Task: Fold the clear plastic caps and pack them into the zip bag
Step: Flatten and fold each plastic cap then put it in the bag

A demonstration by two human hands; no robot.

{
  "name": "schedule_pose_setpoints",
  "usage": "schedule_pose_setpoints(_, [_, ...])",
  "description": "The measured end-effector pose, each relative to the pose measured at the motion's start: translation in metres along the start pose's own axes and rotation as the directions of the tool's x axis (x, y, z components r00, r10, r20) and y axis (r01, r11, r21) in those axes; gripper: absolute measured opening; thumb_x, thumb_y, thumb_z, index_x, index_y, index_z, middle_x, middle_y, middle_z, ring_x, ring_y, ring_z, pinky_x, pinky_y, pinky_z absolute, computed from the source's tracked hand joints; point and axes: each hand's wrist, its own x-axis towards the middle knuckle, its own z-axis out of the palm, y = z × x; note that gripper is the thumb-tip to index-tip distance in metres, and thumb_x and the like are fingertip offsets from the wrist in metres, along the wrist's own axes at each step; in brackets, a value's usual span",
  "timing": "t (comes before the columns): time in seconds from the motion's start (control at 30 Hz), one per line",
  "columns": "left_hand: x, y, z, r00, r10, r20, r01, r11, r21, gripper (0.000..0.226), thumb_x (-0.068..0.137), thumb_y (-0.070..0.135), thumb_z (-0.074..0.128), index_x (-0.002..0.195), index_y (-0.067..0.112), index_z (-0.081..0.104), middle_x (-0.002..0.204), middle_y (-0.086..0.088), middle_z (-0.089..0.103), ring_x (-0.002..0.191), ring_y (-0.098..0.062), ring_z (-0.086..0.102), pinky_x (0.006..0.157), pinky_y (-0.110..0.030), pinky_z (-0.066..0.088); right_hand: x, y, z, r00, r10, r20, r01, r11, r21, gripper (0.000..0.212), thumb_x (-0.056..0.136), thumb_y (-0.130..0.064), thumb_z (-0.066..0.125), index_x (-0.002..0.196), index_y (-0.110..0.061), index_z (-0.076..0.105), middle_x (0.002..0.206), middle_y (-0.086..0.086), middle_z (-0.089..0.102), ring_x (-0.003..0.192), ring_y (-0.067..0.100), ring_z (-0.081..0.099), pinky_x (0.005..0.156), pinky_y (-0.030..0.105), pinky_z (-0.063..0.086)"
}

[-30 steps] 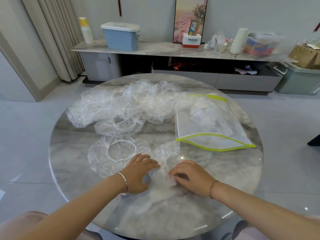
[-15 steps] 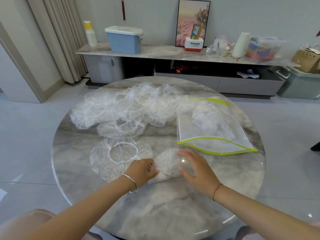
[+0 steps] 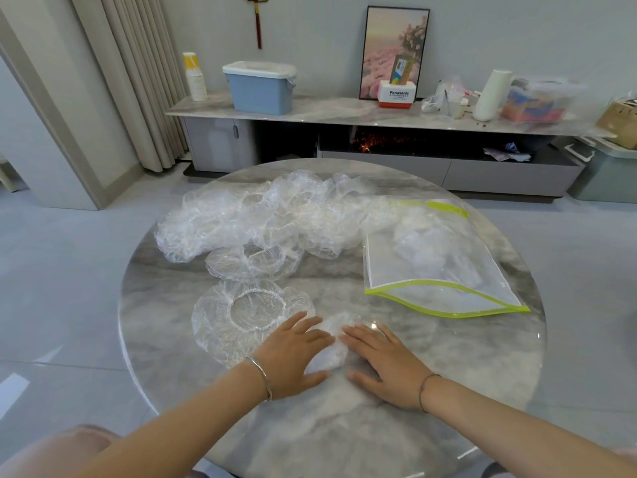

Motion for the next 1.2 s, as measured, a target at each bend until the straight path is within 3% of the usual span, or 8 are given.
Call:
schedule_pose_setpoints(0.2, [-0.003,0.002,0.009,0.993,0.006,0.116,-0.006,1.0,0.0,0.077,0.081,0.061,0.02,0.139,0.016,0.044,0.143,0.0,0.045,0.139,-0.025,0.03,0.112,-0.04,-0.006,0.005,-0.004,-0.001,0.953,-0.104,-0.284,0.105,0.994,-0.012,0.057,0.078,-0.051,0.054,0.129,-0.025,0.051,0.126,-0.008,0.053,0.119,0.006,0.043,0.111,0.027,0.012])
schedule_pose_setpoints(0.3, [-0.002,0.002,0.013,0.997,0.042,0.065,-0.037,0.996,-0.075,0.07,0.08,0.054,0.028,0.135,0.016,0.049,0.14,0.001,0.05,0.134,-0.026,0.039,0.112,-0.036,0.006,0.0,-0.003,-0.003,0.948,-0.145,-0.282,0.153,0.988,0.007,0.041,0.076,-0.047,0.057,0.112,-0.026,0.061,0.102,-0.012,0.059,0.096,0.007,0.054,0.101,0.022,0.024])
schedule_pose_setpoints(0.5, [-0.002,0.012,0.011,0.994,0.069,0.081,-0.042,0.956,-0.29,0.069,0.075,0.053,0.033,0.136,0.023,0.047,0.143,0.009,0.045,0.133,-0.018,0.037,0.109,-0.022,0.013,-0.016,0.004,-0.002,0.954,-0.143,-0.265,0.146,0.989,-0.009,0.039,0.072,-0.048,0.06,0.104,-0.027,0.064,0.096,-0.013,0.057,0.085,0.004,0.049,0.088,0.015,0.029])
schedule_pose_setpoints(0.63, [0.0,0.012,0.015,0.993,0.011,-0.118,-0.033,0.983,-0.181,0.037,0.072,0.041,0.042,0.097,0.028,0.066,0.103,0.014,0.064,0.093,-0.009,0.06,0.084,-0.02,0.044,-0.012,0.006,0.002,0.948,-0.127,-0.292,0.122,0.992,-0.035,0.037,0.071,-0.045,0.057,0.101,-0.025,0.065,0.093,-0.011,0.056,0.081,0.003,0.046,0.082,0.016,0.031])
schedule_pose_setpoints(0.7, [0.003,0.011,0.013,0.984,-0.065,-0.167,0.04,0.988,-0.149,0.029,0.074,0.04,0.041,0.083,0.03,0.067,0.087,0.015,0.062,0.077,-0.007,0.058,0.071,-0.017,0.041,-0.007,0.006,0.0,0.948,-0.096,-0.303,0.088,0.995,-0.037,0.035,0.069,-0.041,0.054,0.098,-0.023,0.065,0.092,-0.01,0.056,0.082,0.003,0.047,0.079,0.017,0.031])
schedule_pose_setpoints(0.87, [0.005,0.01,0.009,0.956,-0.293,-0.031,0.272,0.917,-0.291,0.055,0.083,0.052,0.02,0.083,0.017,0.063,0.077,0.0,0.059,0.08,-0.018,0.052,0.07,-0.024,0.032,0.006,0.013,-0.005,0.949,0.155,-0.273,-0.088,0.966,0.243,0.018,0.075,-0.036,0.049,0.081,-0.023,0.06,0.08,-0.014,0.054,0.075,0.007,0.053,0.072,0.025,0.033])
schedule_pose_setpoints(1.03, [0.012,0.011,0.004,0.892,-0.438,0.114,0.432,0.748,-0.504,0.042,0.096,0.036,0.046,0.058,0.02,0.037,0.055,0.006,0.039,0.059,-0.015,0.042,0.058,-0.026,0.03,0.013,0.015,-0.007,0.935,0.347,-0.074,-0.205,0.699,0.685,0.032,0.085,-0.015,0.065,0.064,-0.017,0.042,0.058,-0.01,0.045,0.054,0.001,0.04,0.058,0.017,0.035])
schedule_pose_setpoints(1.2, [0.011,0.014,-0.002,0.866,-0.495,0.068,0.48,0.788,-0.385,0.02,0.096,0.035,0.044,0.083,0.02,0.051,0.086,0.002,0.058,0.081,-0.017,0.052,0.072,-0.026,0.039,0.02,0.015,-0.004,0.907,0.42,-0.038,-0.246,0.6,0.761,0.017,0.085,-0.011,0.065,0.078,-0.016,0.051,0.057,-0.003,0.052,0.051,0.004,0.042,0.057,0.019,0.037])
